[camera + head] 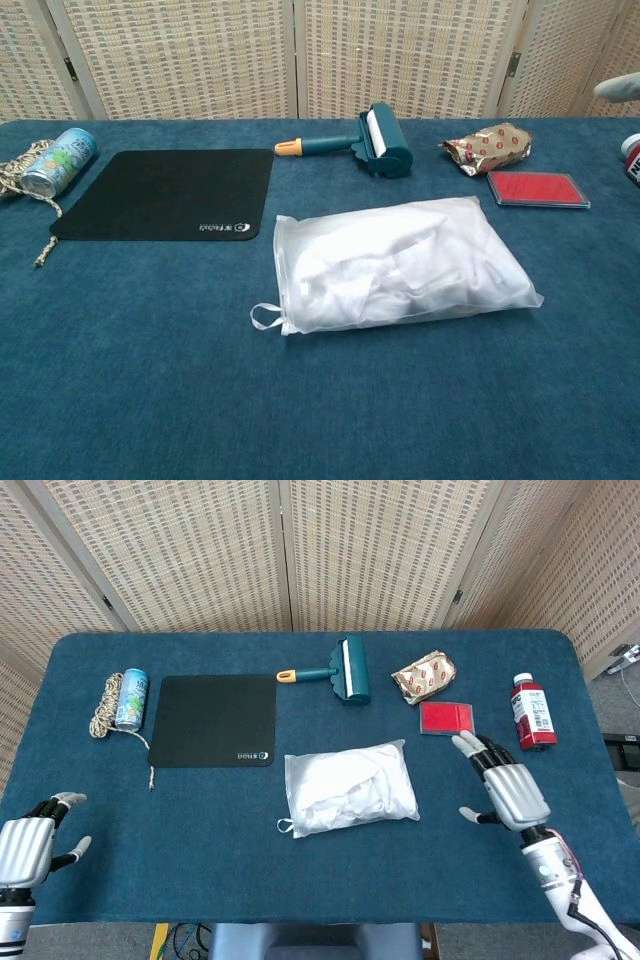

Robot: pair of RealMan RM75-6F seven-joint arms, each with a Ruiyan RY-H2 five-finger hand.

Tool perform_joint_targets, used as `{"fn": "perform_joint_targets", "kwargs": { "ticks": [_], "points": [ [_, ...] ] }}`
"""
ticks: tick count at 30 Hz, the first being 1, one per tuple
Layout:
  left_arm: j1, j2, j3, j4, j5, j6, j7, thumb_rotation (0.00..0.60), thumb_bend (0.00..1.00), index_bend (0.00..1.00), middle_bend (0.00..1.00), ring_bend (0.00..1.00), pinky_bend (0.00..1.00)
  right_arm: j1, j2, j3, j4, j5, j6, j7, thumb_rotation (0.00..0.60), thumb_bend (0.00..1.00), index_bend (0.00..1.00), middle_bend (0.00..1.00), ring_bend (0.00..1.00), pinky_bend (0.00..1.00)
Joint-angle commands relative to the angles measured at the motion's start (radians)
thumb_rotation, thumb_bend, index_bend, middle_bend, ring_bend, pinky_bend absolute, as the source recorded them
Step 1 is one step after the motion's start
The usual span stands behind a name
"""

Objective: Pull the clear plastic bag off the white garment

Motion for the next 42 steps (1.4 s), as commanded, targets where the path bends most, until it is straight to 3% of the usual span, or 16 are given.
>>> {"fn": "perform_joint_targets", "kwargs": {
  "ticks": [1,11,25,42],
  "points": [
    [-0.001,0.002,-0.002,0.001,-0.001,-0.001,-0.004,0.6,0.25,0.28,0.29,0.36,0.59,0.054,-0.042,0.016,0.0,0.03,-0.056,-0.052,0.6,0.0,0.0,0.02,0.0,0.14],
    [-0.01,-0.002,-0.003,0.002,0.011,-0.008,0.002,0.6,0.25,0.28,0.29,0.36,0.55,0.152,-0.111,0.024,0.008,0.108,-0.153,-0.165,0.6,0.0,0.0,0.0,0.0,0.12],
    [-0.016,-0.012,0.002,0.005,0.014,-0.019,0.006,0.6,0.25,0.28,0.29,0.36,0.55,0.261,-0.22,0.032,0.092,0.264,-0.255,-0.222,0.6,0.0,0.0,0.0,0.0,0.12],
    [-0.011,-0.025,0.011,0.023,0.018,-0.021,-0.003,0.6,0.25,0.28,0.29,0.36,0.55,0.348,-0.271,0.008,0.134,0.393,-0.303,-0.285,0.6,0.0,0.0,0.0,0.0,0.11]
  ]
}}
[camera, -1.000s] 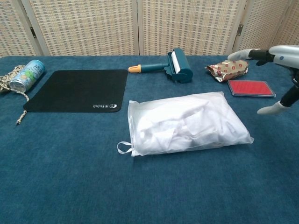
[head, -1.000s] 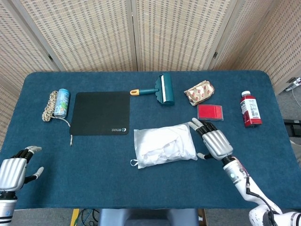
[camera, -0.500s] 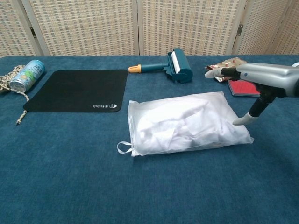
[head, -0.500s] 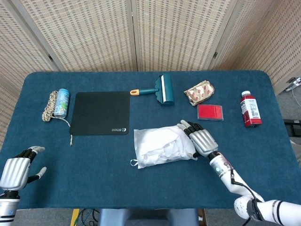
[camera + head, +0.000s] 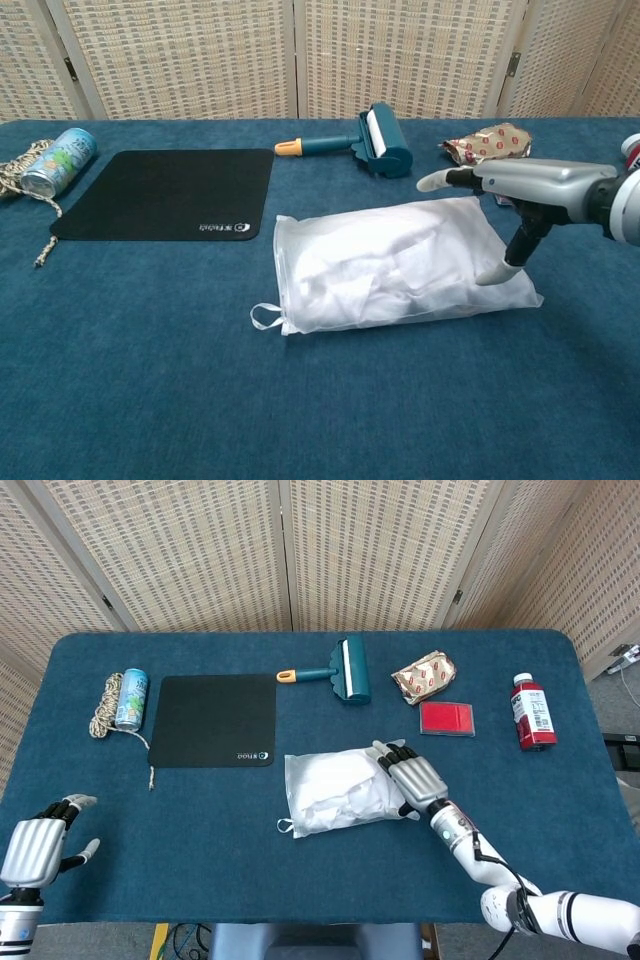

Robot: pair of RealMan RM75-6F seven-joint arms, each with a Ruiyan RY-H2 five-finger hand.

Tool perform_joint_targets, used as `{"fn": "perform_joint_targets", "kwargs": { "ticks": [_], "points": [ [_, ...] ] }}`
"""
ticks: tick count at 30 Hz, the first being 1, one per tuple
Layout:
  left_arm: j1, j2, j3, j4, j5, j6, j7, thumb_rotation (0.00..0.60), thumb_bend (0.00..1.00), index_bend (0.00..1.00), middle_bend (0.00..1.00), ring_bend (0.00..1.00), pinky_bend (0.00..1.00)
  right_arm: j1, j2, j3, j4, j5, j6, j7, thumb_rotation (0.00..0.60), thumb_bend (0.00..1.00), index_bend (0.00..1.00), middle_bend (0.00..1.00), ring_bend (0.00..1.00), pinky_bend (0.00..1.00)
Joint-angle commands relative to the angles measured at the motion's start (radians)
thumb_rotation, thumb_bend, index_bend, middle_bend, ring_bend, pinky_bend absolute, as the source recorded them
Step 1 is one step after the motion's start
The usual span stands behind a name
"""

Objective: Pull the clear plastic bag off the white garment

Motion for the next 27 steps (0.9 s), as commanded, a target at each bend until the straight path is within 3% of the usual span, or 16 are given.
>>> {"fn": "perform_joint_targets", "kwargs": {
  "ticks": [1,16,27],
  "points": [
    [0.0,-0.001,0.0,0.001,0.0,0.0,0.001,0.6,0.25,0.28,0.29,0.36,0.55,0.014,-0.009,-0.005,0.009,0.019,-0.005,-0.011,0.6,0.0,0.0,0.0,0.0,0.11],
    [-0.004,0.0,-0.006,0.002,-0.003,-0.001,-0.003,0.6,0.25,0.28,0.29,0.36,0.55,0.099,-0.047,-0.025,0.072,0.174,-0.048,-0.077,0.6,0.0,0.0,0.07,0.0,0.12],
    [-0.004,-0.007,-0.001,0.007,0.0,-0.006,-0.002,0.6,0.25,0.28,0.29,0.36,0.55,0.157,-0.084,-0.039,0.116,0.228,-0.059,-0.109,0.6,0.0,0.02,0.19,0.13,0.25]
  ]
}}
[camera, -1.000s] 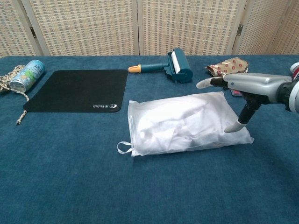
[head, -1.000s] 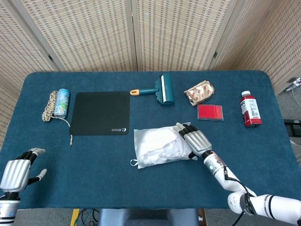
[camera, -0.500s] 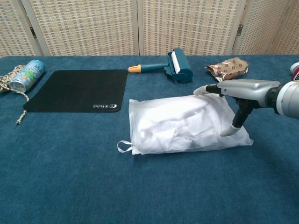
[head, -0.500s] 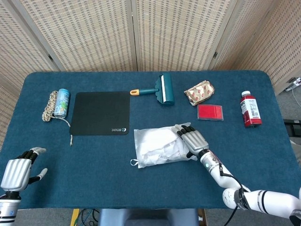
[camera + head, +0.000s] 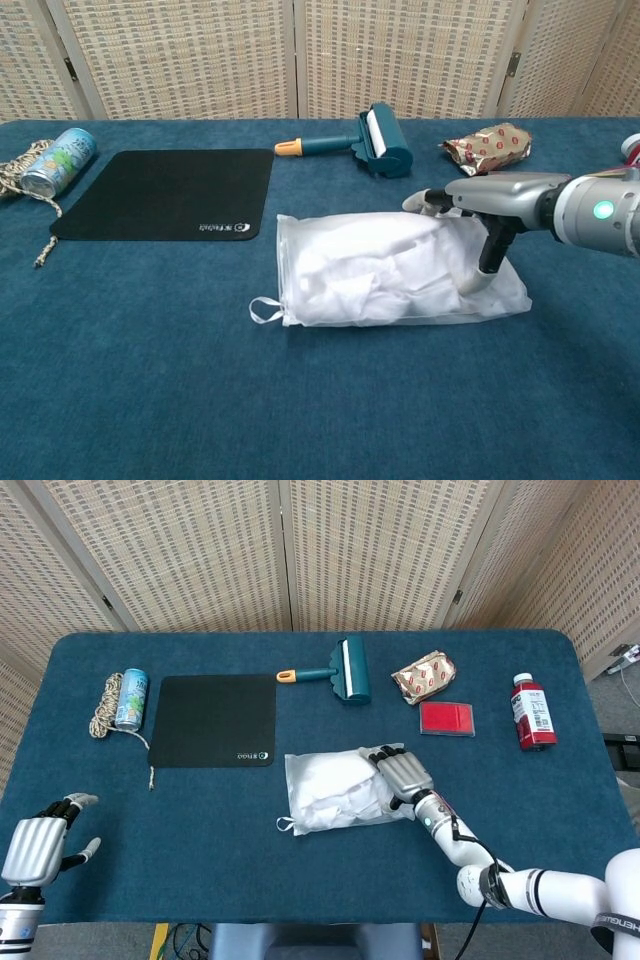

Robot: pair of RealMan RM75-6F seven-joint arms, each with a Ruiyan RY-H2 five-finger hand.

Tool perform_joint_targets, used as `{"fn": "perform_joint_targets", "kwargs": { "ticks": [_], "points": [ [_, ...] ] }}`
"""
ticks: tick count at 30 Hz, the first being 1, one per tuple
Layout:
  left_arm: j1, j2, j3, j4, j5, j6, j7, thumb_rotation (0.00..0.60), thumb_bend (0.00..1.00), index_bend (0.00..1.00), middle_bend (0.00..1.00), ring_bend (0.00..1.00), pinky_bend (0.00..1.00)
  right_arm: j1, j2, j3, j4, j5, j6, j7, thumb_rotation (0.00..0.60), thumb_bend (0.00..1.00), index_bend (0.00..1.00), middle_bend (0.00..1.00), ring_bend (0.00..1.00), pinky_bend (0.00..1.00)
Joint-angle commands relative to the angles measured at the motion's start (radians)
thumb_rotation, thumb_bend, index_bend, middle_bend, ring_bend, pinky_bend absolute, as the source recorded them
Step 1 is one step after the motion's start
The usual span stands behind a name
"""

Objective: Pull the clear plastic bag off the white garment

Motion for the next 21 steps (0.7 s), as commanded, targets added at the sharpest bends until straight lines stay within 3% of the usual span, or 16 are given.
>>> {"fn": "perform_joint_targets", "kwargs": {
  "ticks": [1,7,14,21],
  "points": [
    [0.0,-0.002,0.001,0.001,0.0,-0.001,0.0,0.6,0.25,0.28,0.29,0.36,0.55,0.01,-0.006,-0.004,0.003,0.009,0.002,-0.006,0.6,0.0,0.04,0.21,0.15,0.26],
    [0.0,-0.002,0.002,0.0,0.001,-0.001,-0.001,0.6,0.25,0.28,0.29,0.36,0.55,0.023,-0.018,-0.013,0.01,0.014,0.019,-0.013,0.6,0.03,0.18,0.33,0.27,0.32],
    [-0.002,-0.007,0.003,-0.002,0.002,-0.005,0.002,0.6,0.25,0.29,0.29,0.36,0.55,0.027,-0.043,-0.021,0.037,-0.007,0.05,-0.017,0.6,0.31,0.35,0.47,0.42,0.44],
    [-0.003,-0.013,0.005,-0.002,0.002,-0.009,0.003,0.6,0.25,0.29,0.29,0.36,0.55,0.021,-0.077,-0.04,0.077,-0.074,0.108,-0.046,0.6,0.49,0.48,0.57,0.52,0.53]
  ]
}}
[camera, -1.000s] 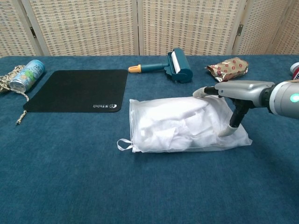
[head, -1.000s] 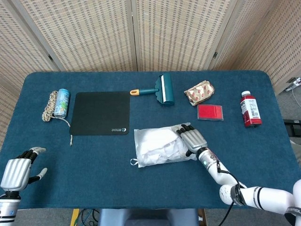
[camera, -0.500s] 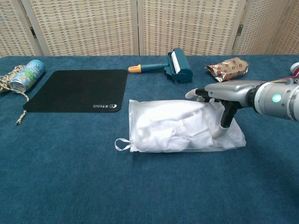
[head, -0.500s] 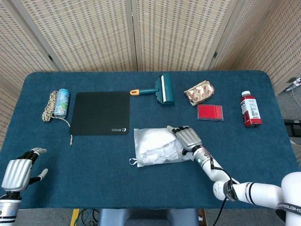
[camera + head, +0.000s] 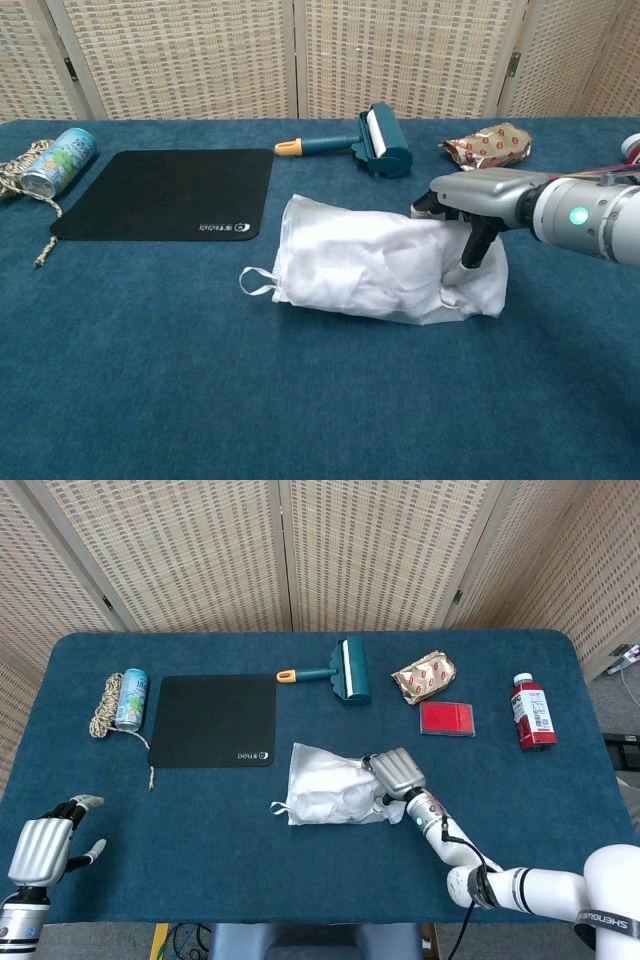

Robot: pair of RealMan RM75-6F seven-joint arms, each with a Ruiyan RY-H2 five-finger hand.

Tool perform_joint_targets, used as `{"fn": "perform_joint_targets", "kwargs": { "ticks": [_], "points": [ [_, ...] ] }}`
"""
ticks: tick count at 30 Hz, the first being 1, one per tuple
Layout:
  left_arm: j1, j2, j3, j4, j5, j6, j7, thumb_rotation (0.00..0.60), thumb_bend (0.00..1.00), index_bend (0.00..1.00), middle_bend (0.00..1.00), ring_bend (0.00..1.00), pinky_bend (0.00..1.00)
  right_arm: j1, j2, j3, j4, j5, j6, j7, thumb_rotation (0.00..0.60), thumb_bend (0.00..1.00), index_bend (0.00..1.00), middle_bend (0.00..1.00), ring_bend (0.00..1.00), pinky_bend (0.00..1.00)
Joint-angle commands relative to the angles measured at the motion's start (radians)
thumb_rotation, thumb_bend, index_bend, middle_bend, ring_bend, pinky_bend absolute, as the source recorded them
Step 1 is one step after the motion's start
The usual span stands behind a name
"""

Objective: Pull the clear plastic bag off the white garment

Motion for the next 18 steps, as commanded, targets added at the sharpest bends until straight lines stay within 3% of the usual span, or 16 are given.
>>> {"fn": "perform_joint_targets", "kwargs": {
  "ticks": [1,8,18],
  "points": [
    [0.0,-0.002,0.001,0.001,0.001,-0.001,0.0,0.6,0.25,0.29,0.29,0.36,0.55,-0.006,-0.018,-0.013,0.021,-0.04,0.03,-0.015,0.6,0.5,0.5,0.59,0.53,0.54],
    [-0.001,-0.003,0.001,0.0,0.003,0.001,0.001,0.6,0.25,0.29,0.29,0.36,0.55,-0.043,-0.038,-0.015,0.063,-0.17,0.088,0.066,0.6,0.57,0.61,0.67,0.61,0.61],
    [-0.012,0.003,-0.002,-0.02,0.011,-0.007,-0.004,0.6,0.25,0.29,0.29,0.36,0.55,-0.095,-0.005,-0.003,0.097,-0.337,0.152,0.24,0.6,0.57,0.65,0.7,0.64,0.64]
  ]
}}
